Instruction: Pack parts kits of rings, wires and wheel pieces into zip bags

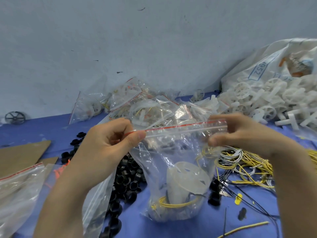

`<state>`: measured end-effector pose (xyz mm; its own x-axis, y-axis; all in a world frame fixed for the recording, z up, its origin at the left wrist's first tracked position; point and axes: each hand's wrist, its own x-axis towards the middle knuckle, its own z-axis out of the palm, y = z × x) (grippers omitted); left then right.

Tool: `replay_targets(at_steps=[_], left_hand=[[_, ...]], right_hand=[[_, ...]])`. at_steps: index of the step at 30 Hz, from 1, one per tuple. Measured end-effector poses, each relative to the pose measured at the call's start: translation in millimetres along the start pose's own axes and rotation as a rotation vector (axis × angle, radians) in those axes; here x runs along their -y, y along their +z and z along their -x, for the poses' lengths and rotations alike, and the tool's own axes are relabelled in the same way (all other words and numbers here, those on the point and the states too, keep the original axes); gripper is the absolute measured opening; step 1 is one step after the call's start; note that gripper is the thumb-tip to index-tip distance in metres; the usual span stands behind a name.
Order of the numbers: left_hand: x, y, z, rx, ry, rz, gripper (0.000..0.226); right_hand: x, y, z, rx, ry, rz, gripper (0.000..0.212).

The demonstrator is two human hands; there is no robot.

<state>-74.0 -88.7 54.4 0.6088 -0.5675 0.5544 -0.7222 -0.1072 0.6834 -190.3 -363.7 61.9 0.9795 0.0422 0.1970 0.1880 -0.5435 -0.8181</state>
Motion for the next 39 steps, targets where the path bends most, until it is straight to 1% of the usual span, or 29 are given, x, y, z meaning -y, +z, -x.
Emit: replay_targets(at_steps=[2, 3, 4, 6, 7, 9, 10, 12, 13, 14, 15, 16, 17, 18, 19, 20, 21, 22, 23, 24, 25, 27, 28, 30, 33, 34, 35, 37, 39], left_hand=[[9, 0, -1, -0.014, -0.121, 0.026, 0.046], [14, 0, -2, -0.009, -0.179, 0.023, 0.038], [20, -3, -1, 0.007, -0.236, 0.012, 0.028], [33, -12, 2, 0.043, -0.374, -0.016, 0.019], [42, -19, 6, 0.056, -0.449, -0.051, 0.017], [57, -33, 13, 0.072, -0.596, -0.199, 0.004], [63, -38, 18, 0.100, -0.681, -0.267, 0.010], [73, -42, 24, 0.176, -0.862, -0.302, 0.037], [74, -41, 26, 0.228, -0.908, -0.306, 0.052], [74, -39, 26, 0.290, -0.922, -0.318, 0.067], [75, -36, 26, 0.344, -0.914, -0.326, 0.079], [76, -33, 25, 0.384, -0.902, -0.339, 0.086], [77, -30, 24, 0.418, -0.892, -0.360, 0.090], [78, -27, 22, 0.450, -0.891, -0.380, 0.091], [79, -24, 21, 0.484, -0.896, -0.398, 0.091], [79, -21, 20, 0.517, -0.897, -0.418, 0.088], [80, -19, 20, 0.544, -0.897, -0.451, 0.085], [82, -17, 20, 0.554, -0.891, -0.484, 0.082], [86, -16, 21, 0.539, -0.887, -0.506, 0.080], [88, -16, 22, 0.505, -0.894, -0.508, 0.080], [91, -17, 22, 0.459, -0.899, -0.499, 0.079], [95, -20, 25, 0.353, -0.881, -0.520, 0.074], [96, -22, 25, 0.294, -0.870, -0.571, 0.069], [101, -28, 25, 0.124, -0.866, -0.633, 0.057], [98, -37, 20, -0.183, -0.807, -0.481, 0.027], [90, -39, 18, -0.257, -0.765, -0.389, 0.022], [81, -40, 15, -0.313, -0.715, -0.284, 0.022], [58, -36, 9, -0.368, -0.594, -0.099, 0.025], [36, -24, 3, -0.342, -0.461, 0.035, 0.025]], right_hand=[[-13, 13, -8, 0.224, 0.167, -0.019, 0.050], [-19, 22, -13, 0.297, 0.228, 0.013, 0.051], [-24, 31, -18, 0.335, 0.260, 0.033, 0.046], [-26, 42, -27, 0.304, 0.286, 0.015, 0.024], [-25, 43, -30, 0.250, 0.313, -0.004, 0.020], [-28, 43, -32, 0.185, 0.318, -0.033, 0.023], [-28, 42, -32, 0.199, 0.311, -0.050, 0.024], [-28, 42, -29, 0.276, 0.323, -0.160, 0.021], [-26, 41, -29, 0.288, 0.337, -0.213, 0.019], [-22, 40, -31, 0.248, 0.354, -0.261, 0.018], [-19, 39, -36, 0.133, 0.373, -0.317, 0.019], [-16, 39, -40, -0.035, 0.358, -0.424, 0.021], [-11, 40, -44, -0.216, 0.321, -0.578, 0.026], [-6, 41, -50, -0.376, 0.263, -0.777, 0.026], [-3, 43, -54, -0.481, 0.224, -0.955, 0.024], [-2, 46, -56, -0.526, 0.211, -1.095, 0.036], [-1, 47, -54, -0.512, 0.231, -1.182, 0.059], [-3, 47, -54, -0.469, 0.260, -1.195, 0.079], [-4, 48, -54, -0.419, 0.283, -1.161, 0.091], [-2, 49, -52, -0.377, 0.292, -1.123, 0.094], [-2, 50, -52, -0.354, 0.294, -1.086, 0.093], [-1, 49, -49, -0.326, 0.288, -1.013, 0.084], [0, 49, -48, -0.306, 0.280, -0.987, 0.078], [0, 47, -45, -0.240, 0.255, -0.925, 0.065], [3, 47, -40, -0.087, 0.217, -0.693, 0.047], [5, 48, -39, -0.049, 0.207, -0.625, 0.043], [7, 50, -37, -0.016, 0.198, -0.570, 0.039], [14, 56, -35, 0.054, 0.164, -0.481, 0.032], [24, 65, -34, 0.095, 0.118, -0.446, 0.026]])
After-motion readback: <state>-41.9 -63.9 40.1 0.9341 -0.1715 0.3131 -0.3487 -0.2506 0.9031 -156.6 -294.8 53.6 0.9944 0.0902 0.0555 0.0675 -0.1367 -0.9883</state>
